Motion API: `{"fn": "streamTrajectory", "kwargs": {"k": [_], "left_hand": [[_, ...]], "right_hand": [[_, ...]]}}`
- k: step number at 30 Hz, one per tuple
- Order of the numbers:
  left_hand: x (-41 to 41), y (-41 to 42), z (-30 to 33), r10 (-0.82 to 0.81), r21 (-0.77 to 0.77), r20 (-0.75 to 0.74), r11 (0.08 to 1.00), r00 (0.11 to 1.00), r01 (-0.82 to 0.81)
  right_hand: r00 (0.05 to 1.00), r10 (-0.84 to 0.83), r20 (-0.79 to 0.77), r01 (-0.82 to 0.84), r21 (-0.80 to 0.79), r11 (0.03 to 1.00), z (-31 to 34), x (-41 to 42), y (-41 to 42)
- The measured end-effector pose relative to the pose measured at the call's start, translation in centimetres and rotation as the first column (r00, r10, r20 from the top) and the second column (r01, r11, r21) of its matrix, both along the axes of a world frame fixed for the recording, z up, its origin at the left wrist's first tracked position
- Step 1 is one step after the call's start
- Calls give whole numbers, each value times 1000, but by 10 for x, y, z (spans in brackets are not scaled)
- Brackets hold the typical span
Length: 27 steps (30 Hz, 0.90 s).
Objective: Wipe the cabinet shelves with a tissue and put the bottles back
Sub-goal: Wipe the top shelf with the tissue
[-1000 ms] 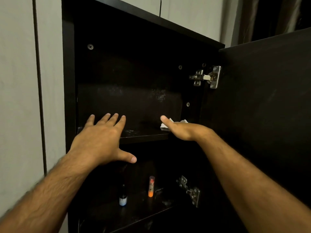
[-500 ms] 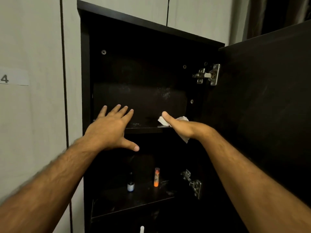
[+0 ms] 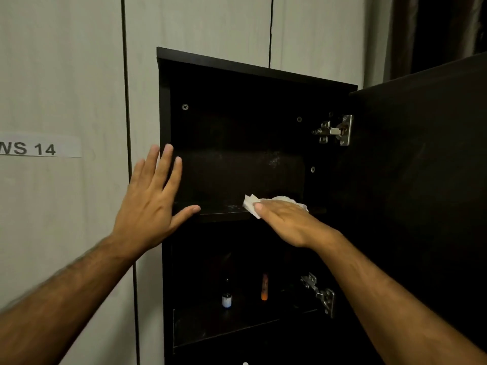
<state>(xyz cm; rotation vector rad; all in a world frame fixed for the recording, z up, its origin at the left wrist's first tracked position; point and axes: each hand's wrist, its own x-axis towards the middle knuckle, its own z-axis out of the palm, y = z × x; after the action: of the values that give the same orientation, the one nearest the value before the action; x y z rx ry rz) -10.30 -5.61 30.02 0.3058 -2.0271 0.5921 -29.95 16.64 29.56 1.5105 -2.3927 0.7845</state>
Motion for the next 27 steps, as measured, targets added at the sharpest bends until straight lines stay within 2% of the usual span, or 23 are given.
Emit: {"fn": "streamTrajectory", "kwargs": {"k": [3, 5, 7, 8, 10, 12, 14, 17, 19, 21, 23, 25, 27], "left_hand": [[-2, -12, 6, -56, -31, -50, 998, 997, 55], [-2, -17, 20, -87, -60, -60, 995, 994, 83], [-3, -19, 38, -107, -52, -85, 993, 991, 103], [-5, -19, 47, -115, -36, -96, 993, 989, 112], [-6, -19, 58, -126, -8, -108, 992, 986, 126], [-8, -20, 60, -141, 1, -110, 990, 984, 142], [-7, -22, 59, -153, 3, -107, 988, 982, 154], [-6, -22, 58, -160, 12, -107, 987, 981, 162], [-6, -22, 58, -181, 26, -112, 982, 977, 185], [-8, -22, 57, -200, 38, -123, 978, 972, 205], [-10, -22, 56, -221, 46, -137, 972, 966, 229], [-12, -23, 55, -245, 51, -145, 966, 959, 255], [-12, -24, 55, -256, 55, -146, 962, 956, 266]], "right_hand": [[992, -108, 58, 108, -6, 994, 3, -17, 13], [958, -252, 140, 240, 98, 966, 13, -19, 9], [922, -372, 108, 350, 175, 920, 22, -14, -8], [929, -359, 84, 339, 191, 921, 23, -8, -17], [973, -220, 74, 207, 149, 967, 16, 5, -30], [987, -106, 122, 96, 79, 992, 7, 15, -26], [973, -109, 203, 101, 50, 994, 8, 9, -17], [920, -286, 268, 240, 194, 951, 24, -9, -13], [875, -431, 221, 363, 290, 886, 33, -10, -25], [859, -485, 165, 419, 318, 850, 34, 2, -44], [887, -446, 117, 395, 305, 866, 32, 16, -61], [942, -317, 107, 274, 297, 915, 27, 24, -69], [959, -175, 223, 112, 269, 957, 27, 23, -64]]}}
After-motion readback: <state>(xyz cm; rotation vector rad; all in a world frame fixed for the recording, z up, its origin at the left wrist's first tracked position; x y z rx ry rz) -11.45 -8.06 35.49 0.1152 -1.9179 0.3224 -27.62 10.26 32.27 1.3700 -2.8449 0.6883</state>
